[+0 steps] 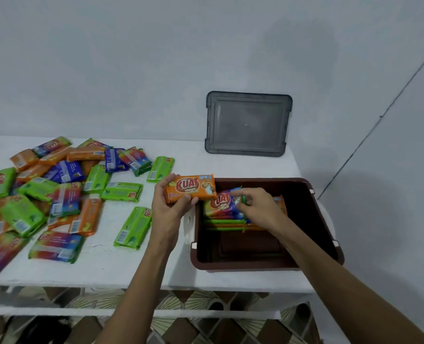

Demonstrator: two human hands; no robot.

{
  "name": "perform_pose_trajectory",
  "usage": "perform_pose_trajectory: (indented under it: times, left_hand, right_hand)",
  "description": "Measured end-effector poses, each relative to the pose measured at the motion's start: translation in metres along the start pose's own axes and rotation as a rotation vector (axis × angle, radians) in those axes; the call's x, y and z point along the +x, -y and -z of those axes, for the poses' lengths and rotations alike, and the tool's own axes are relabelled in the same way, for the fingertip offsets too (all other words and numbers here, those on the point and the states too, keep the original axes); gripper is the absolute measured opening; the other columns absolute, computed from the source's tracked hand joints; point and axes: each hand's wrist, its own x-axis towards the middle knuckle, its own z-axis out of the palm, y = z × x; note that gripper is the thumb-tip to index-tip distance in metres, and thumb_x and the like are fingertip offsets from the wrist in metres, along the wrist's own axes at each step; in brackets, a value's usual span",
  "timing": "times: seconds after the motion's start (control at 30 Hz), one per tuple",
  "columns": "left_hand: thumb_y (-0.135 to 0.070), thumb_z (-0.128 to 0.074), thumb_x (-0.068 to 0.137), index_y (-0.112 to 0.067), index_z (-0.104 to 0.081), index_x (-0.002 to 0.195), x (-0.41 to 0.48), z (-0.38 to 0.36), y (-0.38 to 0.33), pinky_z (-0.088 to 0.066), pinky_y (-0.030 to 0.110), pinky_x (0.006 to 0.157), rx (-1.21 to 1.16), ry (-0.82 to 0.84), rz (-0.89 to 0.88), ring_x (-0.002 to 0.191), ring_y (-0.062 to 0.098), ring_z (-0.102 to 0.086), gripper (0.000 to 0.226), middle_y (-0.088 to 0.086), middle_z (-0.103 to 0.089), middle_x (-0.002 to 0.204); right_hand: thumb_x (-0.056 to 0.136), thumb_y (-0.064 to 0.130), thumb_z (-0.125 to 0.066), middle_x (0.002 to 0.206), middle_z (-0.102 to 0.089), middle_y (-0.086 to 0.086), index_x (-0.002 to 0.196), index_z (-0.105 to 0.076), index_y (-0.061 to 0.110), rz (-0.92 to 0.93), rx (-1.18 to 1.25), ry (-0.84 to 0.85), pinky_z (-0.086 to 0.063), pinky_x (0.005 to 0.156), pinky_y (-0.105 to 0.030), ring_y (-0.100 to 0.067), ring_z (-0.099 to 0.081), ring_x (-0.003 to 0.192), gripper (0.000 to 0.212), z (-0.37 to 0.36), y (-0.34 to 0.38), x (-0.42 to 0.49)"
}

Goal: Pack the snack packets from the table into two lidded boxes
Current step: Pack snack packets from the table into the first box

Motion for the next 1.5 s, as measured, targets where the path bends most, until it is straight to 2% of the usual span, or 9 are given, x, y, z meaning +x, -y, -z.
perform_pose_trajectory:
  times: [0.07, 0.17, 0.37, 0.6, 0.77, 1.0, 1.17, 1.37, 1.5]
  left_hand:
    - [0.010, -0.061, 0.086, -0.023, -0.053, 0.121, 0.001, -0.001, -0.002, -0.058, 0.030, 0.077, -0.034, -0.018, 0.004, 0.105, 0.020, -0.062, 0.049, 0.006, -0.057, 0.115]
    - [0.011, -0.058, 0.087, -0.023, -0.052, 0.120, 0.003, -0.001, -0.007, -0.059, 0.031, 0.078, -0.045, -0.028, 0.012, 0.106, 0.022, -0.061, 0.047, 0.006, -0.056, 0.116]
    - [0.007, -0.058, 0.088, -0.018, -0.049, 0.127, 0.007, -0.017, -0.015, -0.059, 0.032, 0.079, -0.072, 0.046, 0.015, 0.110, 0.023, -0.060, 0.047, 0.009, -0.054, 0.121]
    - [-0.005, -0.065, 0.088, -0.029, -0.048, 0.132, 0.002, -0.048, -0.012, -0.056, 0.038, 0.086, 0.091, 0.276, 0.034, 0.115, 0.022, -0.060, 0.053, 0.003, -0.052, 0.126]
    - [-0.022, -0.061, 0.091, -0.037, -0.045, 0.131, 0.006, -0.047, -0.007, -0.053, 0.033, 0.093, 0.609, 0.524, -0.173, 0.120, 0.011, -0.055, 0.046, -0.001, -0.054, 0.130]
    - [-0.012, -0.057, 0.083, -0.016, -0.066, 0.112, 0.011, -0.022, 0.018, -0.040, 0.031, 0.100, 1.105, 0.146, -0.550, 0.118, 0.020, -0.050, 0.031, 0.004, -0.056, 0.122]
    - [-0.007, -0.061, 0.085, -0.014, -0.068, 0.107, 0.008, -0.023, 0.026, -0.038, 0.030, 0.096, 1.150, 0.042, -0.516, 0.112, 0.019, -0.047, 0.025, 0.006, -0.056, 0.116]
    - [-0.009, -0.059, 0.087, -0.016, -0.068, 0.108, 0.007, -0.024, 0.025, -0.037, 0.030, 0.099, 1.189, 0.073, -0.478, 0.117, 0.020, -0.046, 0.024, 0.005, -0.054, 0.120]
    - [-0.012, -0.051, 0.090, -0.015, -0.067, 0.109, 0.001, -0.014, 0.019, -0.032, 0.015, 0.101, 1.070, 0.142, -0.481, 0.119, 0.014, -0.047, 0.024, 0.002, -0.052, 0.123]
  right_hand:
    - [0.094, 0.017, -0.056, 0.102, -0.066, -0.003, 0.125, -0.064, 0.027, 0.005, -0.115, 0.006, -0.051, 0.062, -0.026, -0.017, -0.064, 0.072, 0.033, -0.003, 0.001, 0.001]
    - [0.096, 0.019, -0.054, 0.125, -0.058, -0.009, 0.129, -0.060, 0.028, 0.076, -0.220, -0.006, -0.045, 0.073, -0.020, -0.019, -0.061, 0.098, 0.035, -0.007, -0.001, 0.001]
    - [0.097, 0.032, -0.052, 0.104, -0.044, -0.002, 0.128, -0.057, 0.030, 0.084, -0.229, -0.075, -0.046, 0.079, -0.025, -0.019, -0.052, 0.101, 0.032, -0.003, -0.001, 0.002]
    - [0.100, 0.009, -0.049, 0.107, -0.068, -0.021, 0.129, -0.056, 0.017, 0.041, 0.922, 0.007, -0.059, 0.079, -0.038, -0.032, -0.070, 0.091, 0.031, 0.028, 0.021, -0.015]
    - [0.095, 0.008, -0.056, 0.118, -0.066, -0.009, 0.114, -0.066, 0.012, 0.036, 0.771, -0.078, -0.058, 0.084, -0.044, -0.025, -0.068, 0.106, 0.021, 0.052, -0.008, -0.029]
    - [0.093, 0.006, -0.058, 0.109, -0.066, -0.007, 0.110, -0.066, 0.016, -0.066, 0.385, -0.152, -0.061, 0.077, -0.037, -0.021, -0.068, 0.102, 0.021, 0.077, -0.055, -0.039]
    - [0.096, 0.019, -0.057, 0.119, -0.062, -0.004, 0.125, -0.060, 0.017, -0.081, -0.085, -0.214, -0.051, 0.075, -0.018, -0.018, -0.062, 0.108, 0.030, 0.051, -0.058, -0.035]
    - [0.099, 0.026, -0.048, 0.101, -0.059, -0.009, 0.121, -0.059, 0.015, -0.047, -0.342, -0.282, -0.048, 0.066, -0.028, -0.022, -0.060, 0.088, 0.027, 0.033, -0.056, -0.031]
    - [0.097, 0.035, -0.048, 0.122, -0.052, -0.011, 0.130, -0.053, 0.021, -0.034, -0.486, -0.324, -0.047, 0.078, -0.032, -0.026, -0.050, 0.107, 0.037, 0.026, -0.038, -0.034]
